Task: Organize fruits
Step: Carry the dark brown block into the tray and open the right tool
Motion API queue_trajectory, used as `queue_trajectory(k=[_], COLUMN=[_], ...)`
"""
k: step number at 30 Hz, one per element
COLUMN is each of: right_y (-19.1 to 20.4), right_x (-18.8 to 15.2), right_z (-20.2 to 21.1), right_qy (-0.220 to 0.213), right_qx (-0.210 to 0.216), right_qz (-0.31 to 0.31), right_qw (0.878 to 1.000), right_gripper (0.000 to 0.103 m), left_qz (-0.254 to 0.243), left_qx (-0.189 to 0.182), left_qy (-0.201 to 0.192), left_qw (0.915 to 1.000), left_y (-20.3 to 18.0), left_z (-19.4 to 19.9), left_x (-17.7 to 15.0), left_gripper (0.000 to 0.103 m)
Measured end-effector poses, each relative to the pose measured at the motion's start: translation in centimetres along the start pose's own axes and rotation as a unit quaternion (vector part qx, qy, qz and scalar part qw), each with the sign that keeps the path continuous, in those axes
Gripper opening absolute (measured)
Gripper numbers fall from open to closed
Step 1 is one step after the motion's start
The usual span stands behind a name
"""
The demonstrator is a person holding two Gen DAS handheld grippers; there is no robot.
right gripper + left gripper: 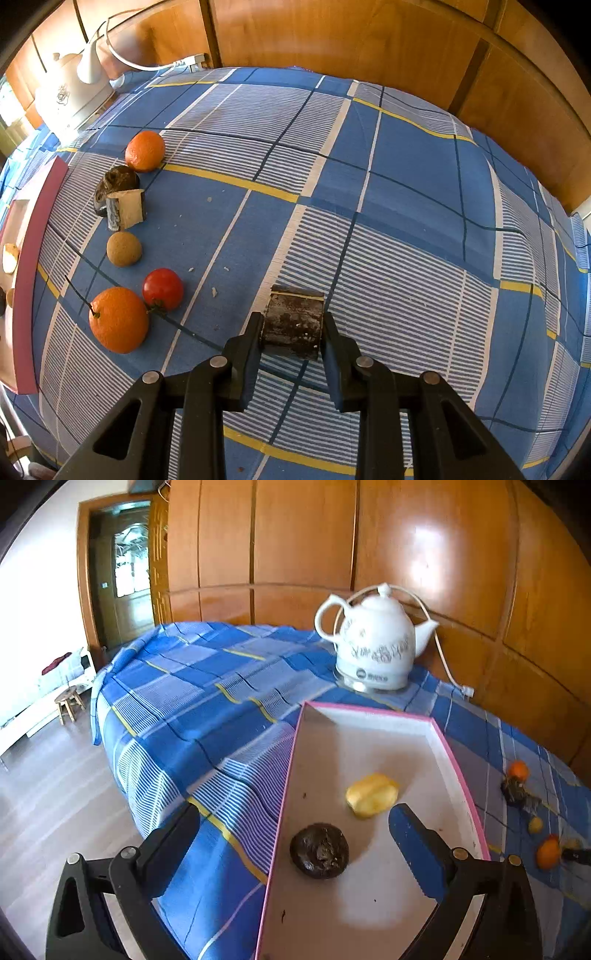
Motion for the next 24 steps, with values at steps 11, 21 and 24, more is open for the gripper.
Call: queue_trajectory(k=[11,21,24], right_y=[0.2,0.0,0.0], right_x=[-0.1,-0.1,0.0], right_z=[0.2,0.2,0.6], right_qy=[-0.005,-0.010,-0.016], right_qx=[-0.007,-0.007,-0.001], right_qz=[0.008,0.010,0.009], right_qw=[1.000,1.000,1.000], right_gripper=[0.030,0.029,0.028], left_qz=[-0.003,-0.015,-0.017], left_qx=[-0.015,-0.012,-0.015], left_qy=[0.021,0.023,0.020], left_qw=[0.9997,0.9996,0.9996], left_y=[-0.3,-0.4,-0.5], left_z=[-0.1,-0.3,-0.1], left_x=[-0.5,-1.3,-1.3], left_gripper=[0.103,0.103,0.103])
Point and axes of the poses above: each gripper's, at about its wrist camera, not at the fingertips, and z roughly against the way its jaws point, y to its left, x to its top, the point moved 10 cm from there along -z, roughly the way its jaws point, and after that the axes turned 10 degrees about y, right-handed, at the moved point
